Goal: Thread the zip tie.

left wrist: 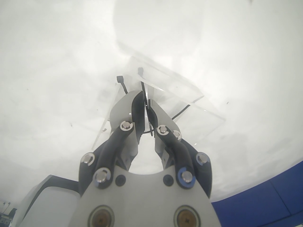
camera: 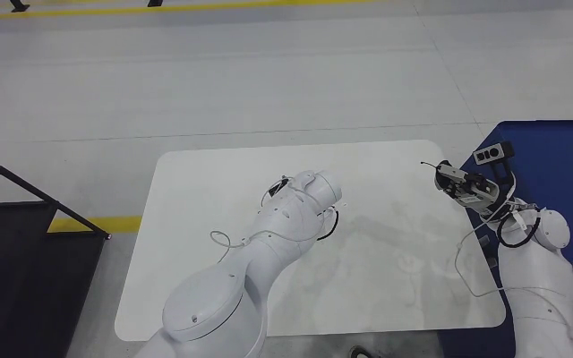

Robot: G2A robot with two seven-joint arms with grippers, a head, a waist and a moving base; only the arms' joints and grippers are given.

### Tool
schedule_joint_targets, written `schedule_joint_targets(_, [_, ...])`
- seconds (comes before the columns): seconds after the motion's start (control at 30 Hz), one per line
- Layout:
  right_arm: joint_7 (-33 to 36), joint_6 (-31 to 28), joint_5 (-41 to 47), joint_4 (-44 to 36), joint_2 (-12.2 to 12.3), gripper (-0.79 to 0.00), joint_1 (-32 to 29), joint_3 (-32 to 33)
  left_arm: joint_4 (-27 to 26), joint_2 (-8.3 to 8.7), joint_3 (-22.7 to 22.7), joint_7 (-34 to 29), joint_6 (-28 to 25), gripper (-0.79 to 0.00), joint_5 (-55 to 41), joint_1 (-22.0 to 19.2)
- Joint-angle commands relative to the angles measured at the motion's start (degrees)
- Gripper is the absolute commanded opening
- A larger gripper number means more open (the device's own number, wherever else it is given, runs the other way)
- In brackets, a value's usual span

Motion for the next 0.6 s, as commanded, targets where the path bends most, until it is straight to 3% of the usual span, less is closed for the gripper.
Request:
schedule_joint_targets(0.0, [0.0,0.0,0.0,0.0,0.0,-0.785,0.0,0.0,0.18,0.02,-0.13,-0.21,-0.17,-0.785,0.22,-0.01])
schedule_joint_targets(0.3, [0.0,0.0,0.0,0.0,0.0,-0.785,0.0,0.0,-1.17,-0.08,-0.26,-0.85,-1.17,-0.785,2.06,-0.01])
schedule_joint_targets(0.57, [0.0,0.0,0.0,0.0,0.0,-0.785,0.0,0.0,-4.33,-0.15,-0.95,0.52,1.07,-0.785,2.39,-1.26])
